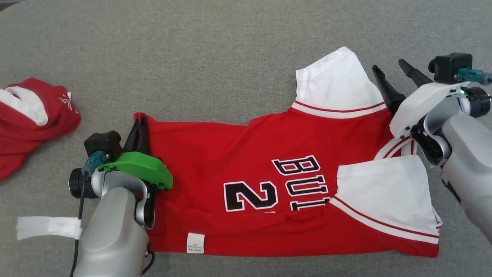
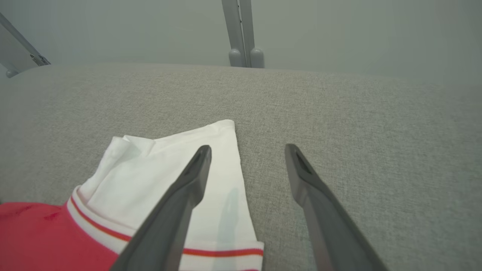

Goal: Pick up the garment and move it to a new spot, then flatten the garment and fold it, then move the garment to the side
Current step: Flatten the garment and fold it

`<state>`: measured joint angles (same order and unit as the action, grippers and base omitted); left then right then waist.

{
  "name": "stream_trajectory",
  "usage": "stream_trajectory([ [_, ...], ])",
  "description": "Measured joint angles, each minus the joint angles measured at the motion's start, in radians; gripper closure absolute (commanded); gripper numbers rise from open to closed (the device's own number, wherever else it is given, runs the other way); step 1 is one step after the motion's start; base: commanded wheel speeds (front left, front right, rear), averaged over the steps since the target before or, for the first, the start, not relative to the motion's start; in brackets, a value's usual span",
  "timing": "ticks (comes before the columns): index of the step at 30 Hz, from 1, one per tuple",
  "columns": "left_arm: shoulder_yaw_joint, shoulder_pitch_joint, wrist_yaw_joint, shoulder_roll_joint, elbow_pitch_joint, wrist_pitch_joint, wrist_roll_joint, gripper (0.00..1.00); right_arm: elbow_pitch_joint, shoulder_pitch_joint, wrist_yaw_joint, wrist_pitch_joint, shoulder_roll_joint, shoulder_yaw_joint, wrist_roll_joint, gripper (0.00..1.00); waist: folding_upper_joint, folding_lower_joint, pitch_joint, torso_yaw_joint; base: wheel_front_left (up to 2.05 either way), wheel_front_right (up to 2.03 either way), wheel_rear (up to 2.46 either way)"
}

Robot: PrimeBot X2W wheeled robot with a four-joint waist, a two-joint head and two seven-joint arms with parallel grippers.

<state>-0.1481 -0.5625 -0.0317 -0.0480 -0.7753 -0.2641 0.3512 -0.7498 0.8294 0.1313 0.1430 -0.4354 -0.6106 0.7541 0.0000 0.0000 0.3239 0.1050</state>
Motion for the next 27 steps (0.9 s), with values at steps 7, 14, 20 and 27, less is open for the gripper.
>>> stream_trajectory([
  [7, -0.094, -0.009, 0.014, -0.001, 0.059, 0.0, 0.089, 1.0, -0.122, 0.149, 0.0, -0.11, -0.017, -0.088, 0.049, 0.0, 0.0, 0.0001, 0.035, 0.062, 0.0, 0.0, 0.0],
  [14, -0.17, -0.037, 0.042, 0.0, 0.095, 0.0, 0.151, 1.0, -0.193, 0.223, 0.0, -0.193, -0.022, -0.167, 0.097, 0.53, 0.0, 0.0001, 0.089, 0.11, 0.0, 0.0, 0.0],
  [20, -0.172, -0.044, 0.059, 0.0, 0.095, 0.0, 0.159, 1.0, -0.186, 0.244, 0.0, -0.176, -0.038, -0.222, 0.137, 1.0, 0.0, 0.0001, 0.115, 0.124, 0.0, 0.0, 0.0],
  [27, -0.12, -0.022, 0.059, 0.001, 0.087, 0.0, 0.143, 1.0, -0.165, 0.238, 0.0, -0.007, -0.055, -0.268, 0.17, 1.0, 0.0, 0.0001, 0.086, 0.101, 0.0, 0.0, 0.0],
])
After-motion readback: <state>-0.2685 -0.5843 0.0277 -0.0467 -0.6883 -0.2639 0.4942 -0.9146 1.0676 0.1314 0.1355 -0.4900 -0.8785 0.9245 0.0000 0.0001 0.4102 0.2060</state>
